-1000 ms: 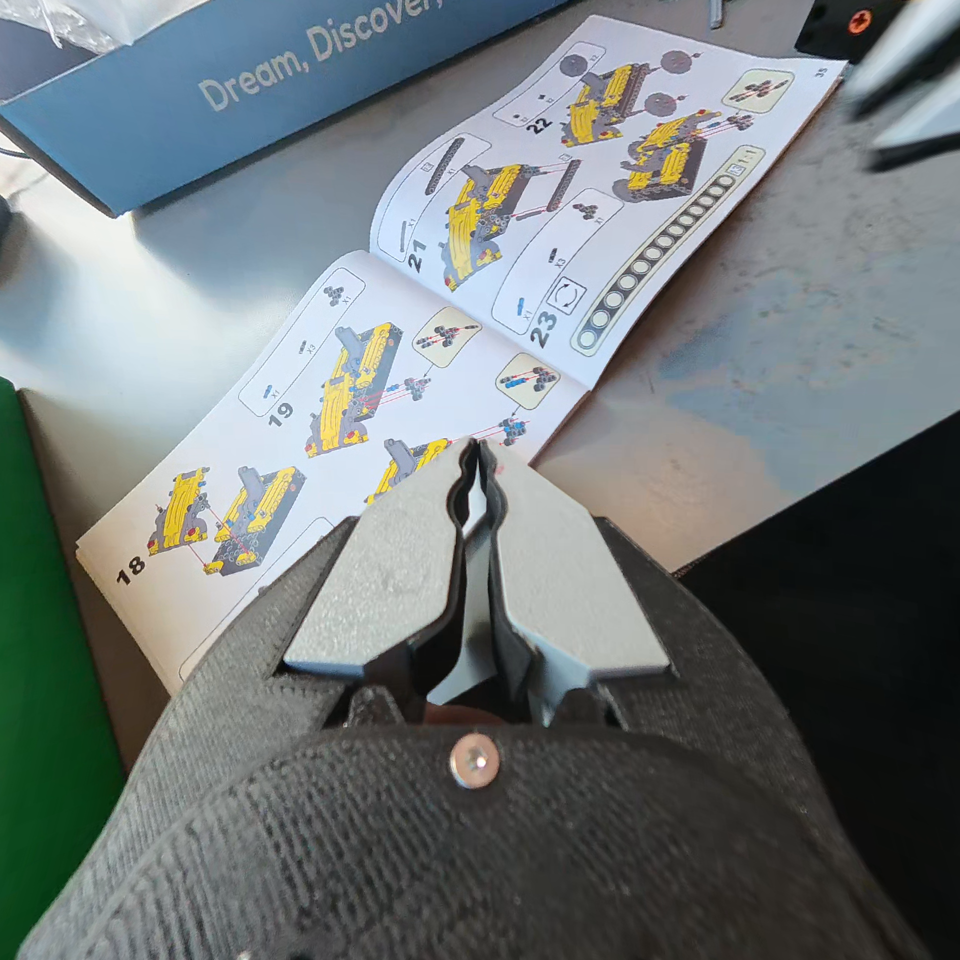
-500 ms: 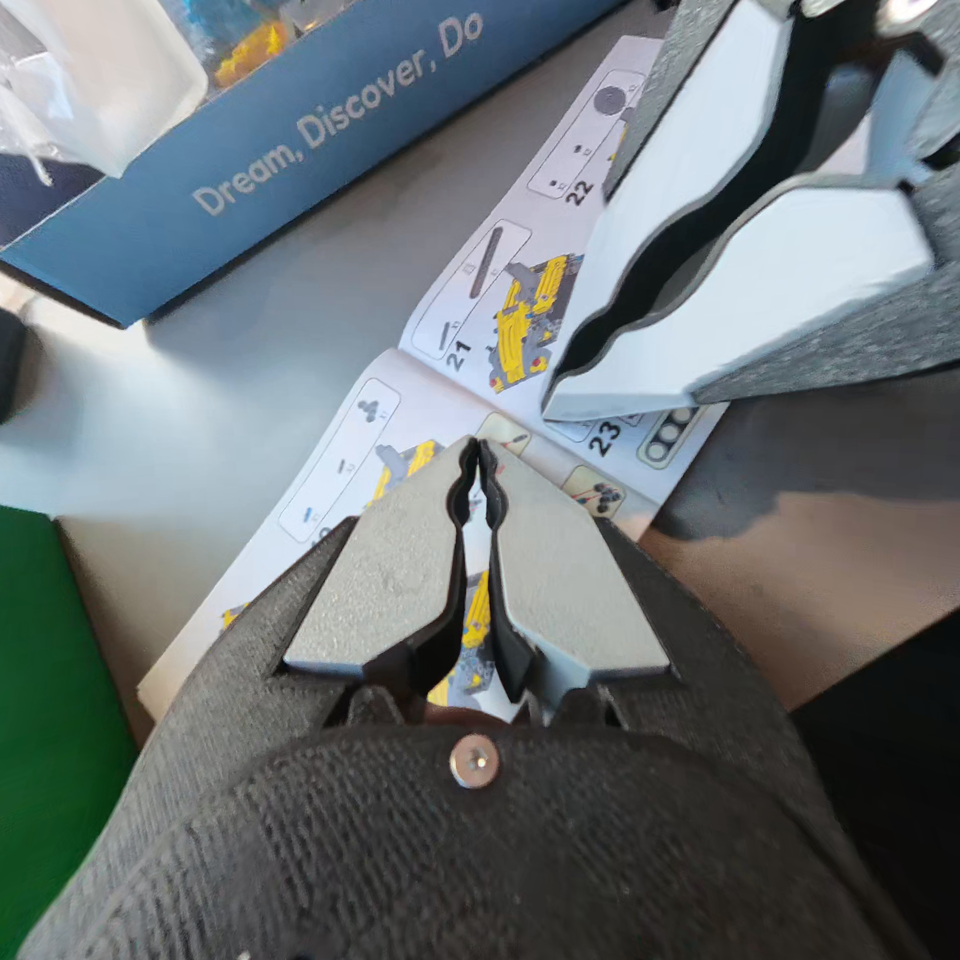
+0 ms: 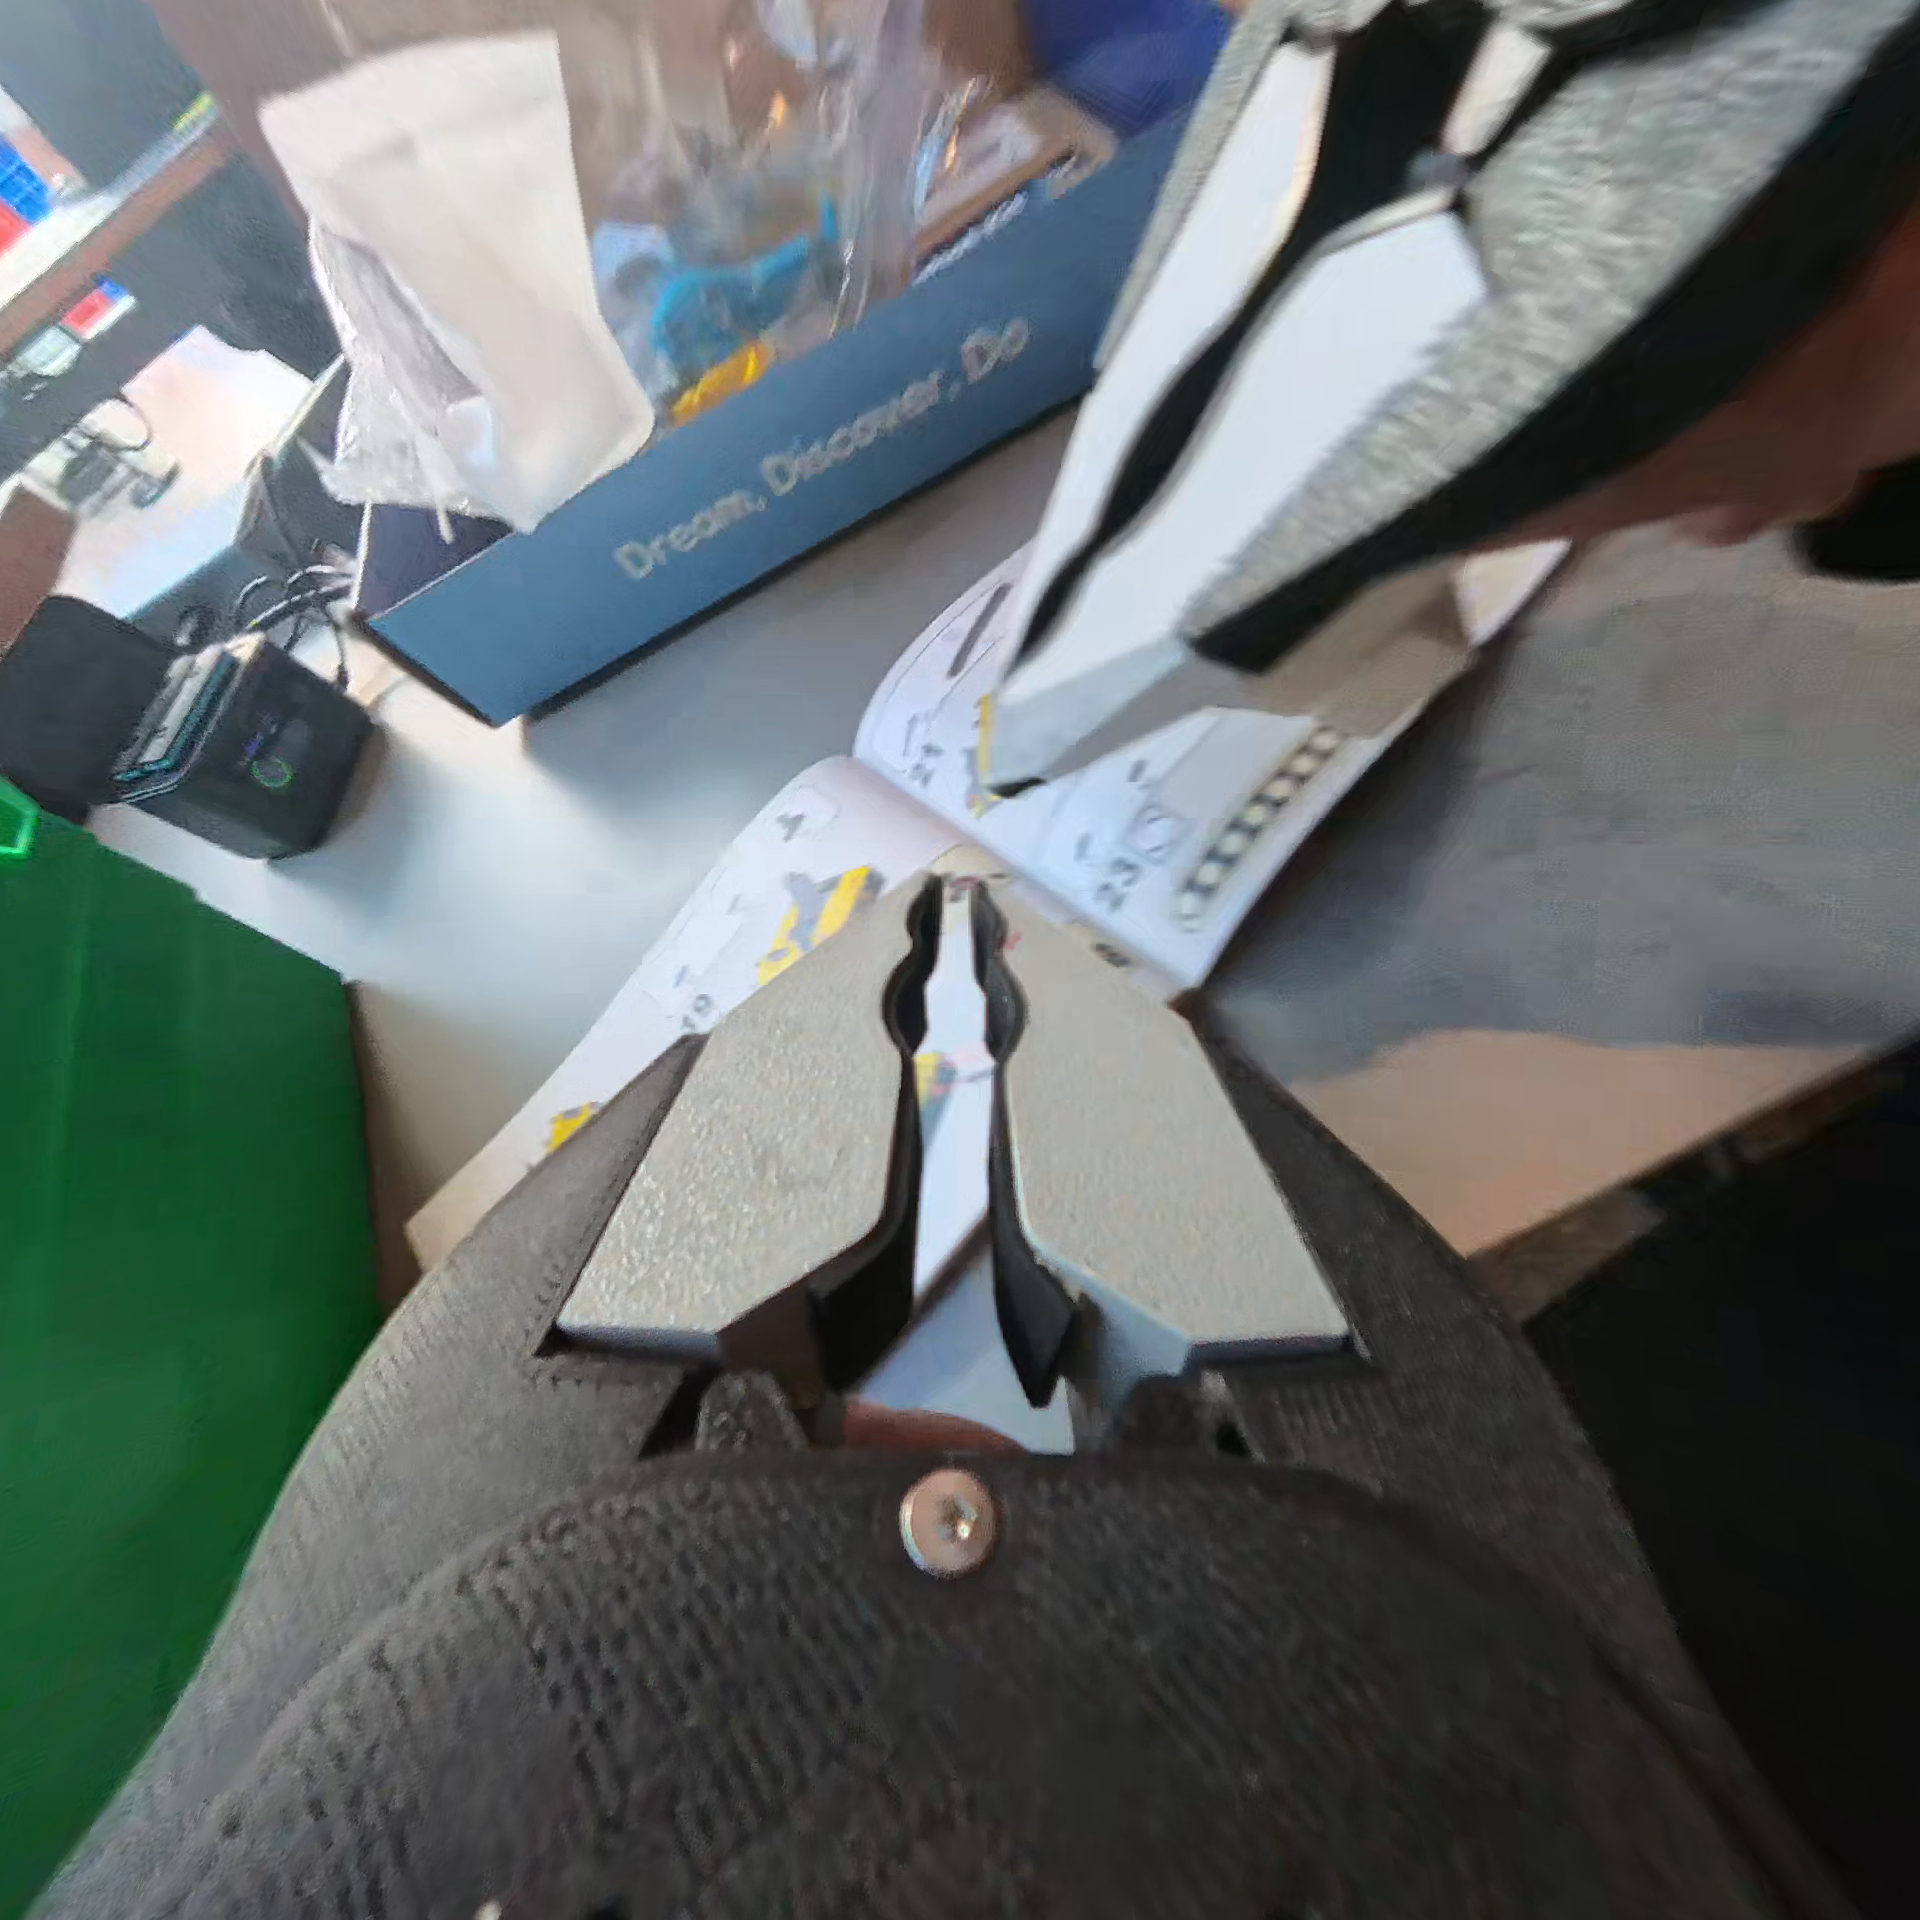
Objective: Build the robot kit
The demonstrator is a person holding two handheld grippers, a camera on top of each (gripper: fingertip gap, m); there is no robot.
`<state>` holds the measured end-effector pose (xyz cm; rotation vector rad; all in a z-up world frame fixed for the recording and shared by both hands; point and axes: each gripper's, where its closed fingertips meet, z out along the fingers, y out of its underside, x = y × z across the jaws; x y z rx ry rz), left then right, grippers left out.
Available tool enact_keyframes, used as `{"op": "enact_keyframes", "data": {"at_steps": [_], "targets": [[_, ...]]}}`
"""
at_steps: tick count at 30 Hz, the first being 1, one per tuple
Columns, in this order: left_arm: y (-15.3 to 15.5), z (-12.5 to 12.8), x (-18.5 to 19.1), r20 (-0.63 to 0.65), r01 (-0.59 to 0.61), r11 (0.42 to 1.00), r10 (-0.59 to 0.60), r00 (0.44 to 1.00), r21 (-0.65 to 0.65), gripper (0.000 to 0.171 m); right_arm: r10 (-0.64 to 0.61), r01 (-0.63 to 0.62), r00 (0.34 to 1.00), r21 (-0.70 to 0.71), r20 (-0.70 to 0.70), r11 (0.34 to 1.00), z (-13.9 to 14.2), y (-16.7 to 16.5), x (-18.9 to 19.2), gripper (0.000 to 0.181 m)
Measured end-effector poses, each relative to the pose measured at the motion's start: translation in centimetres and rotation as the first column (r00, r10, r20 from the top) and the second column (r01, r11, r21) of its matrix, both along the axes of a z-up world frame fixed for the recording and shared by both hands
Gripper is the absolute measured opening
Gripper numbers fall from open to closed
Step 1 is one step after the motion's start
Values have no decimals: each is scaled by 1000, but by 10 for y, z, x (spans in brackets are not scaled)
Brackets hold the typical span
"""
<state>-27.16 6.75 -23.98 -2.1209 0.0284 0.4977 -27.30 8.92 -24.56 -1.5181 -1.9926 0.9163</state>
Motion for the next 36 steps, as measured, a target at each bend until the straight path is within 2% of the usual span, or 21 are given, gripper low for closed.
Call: {"op": "enact_keyframes", "data": {"at_steps": [2, 4, 6, 7, 9, 11, 13, 15, 18, 20, 22, 24, 26, 28, 30, 32, 34, 36], "targets": [[-9, 17, 32, 73, 48, 993, -56, 996, 104, 19, -5, 4, 997, -12, -83, 1000, 28, 0, 11, 1], [-16, 31, 76, 153, 146, 964, -182, 971, 221, 25, 24, -27, 989, -18, -147, 999, 51, -4, 30, 4], [-23, 32, 123, 239, 240, 918, -322, 916, 317, 23, 65, -69, 978, -15, -198, 997, 65, -12, 56, 6], [-27, 23, 145, 293, 278, 900, -380, 877, 336, 23, 86, -91, 974, -13, -211, 996, 67, -16, 70, 6], [-35, -11, 180, 351, 363, 886, -450, 821, 287, 23, 108, -109, 969, 5, -221, 994, 64, -22, 99, 6], [-42, -52, 199, 374, 436, 887, -459, 806, 150, 25, 106, -104, 970, 21, -220, 994, 55, -23, 126, 5], [-52, -84, 215, 401, 546, 838, -499, 768, -3, 36, 91, -92, 967, 8, -237, 996, 46, -25, 150, 3], [-53, -97, 216, 379, 577, 815, -517, 768, -57, 37, 68, -75, 961, -13, -268, 997, 38, -27, 165, 3], [-50, -97, 217, 373, 600, 799, -545, 751, -40, 37, 38, -37, 957, 8, -287, 999, 28, -22, 171, 4], [-50, -103, 214, 352, 622, 781, -567, 745, -57, 37, 31, -28, 957, 15, -289, 1000, 29, -18, 169, 9], [-48, -110, 204, 301, 624, 775, -574, 761, -101, 36, 24, -22, 957, 9, -290, 1000, 34, -10, 170, 12], [-45, -114, 202, 305, 629, 769, -576, 758, -112, 35, -12, 22, 957, 31, -291, 999, 39, 9, 177, 15], [-45, -115, 205, 334, 631, 767, -569, 751, -114, 35, -55, 86, 960, 101, -276, 991, 45, 41, 194, 15], [-46, -115, 210, 348, 647, 756, -581, 735, -103, 35, -127, 170, 964, 175, -233, 970, 55, 88, 223, 14], [-46, -116, 212, 343, 655, 747, -589, 732, -115, 35, -214, 246, 962, 197, -169, 949, 59, 136, 262, 23], [-44, -116, 216, 340, 661, 742, -596, 727, -111, 34, -312, 331, 943, 236, -114, 914, 51, 179, 303, 34], [-39, -115, 219, 336, 664, 740, -602, 724, -104, 34, -344, 347, 938, 209, -53, 914, 34, 197, 329, 47], [-33, -113, 221, 353, 658, 748, -595, 722, -83, 35, -318, 317, 948, 147, -19, 937, 17, 196, 335, 48]]}}
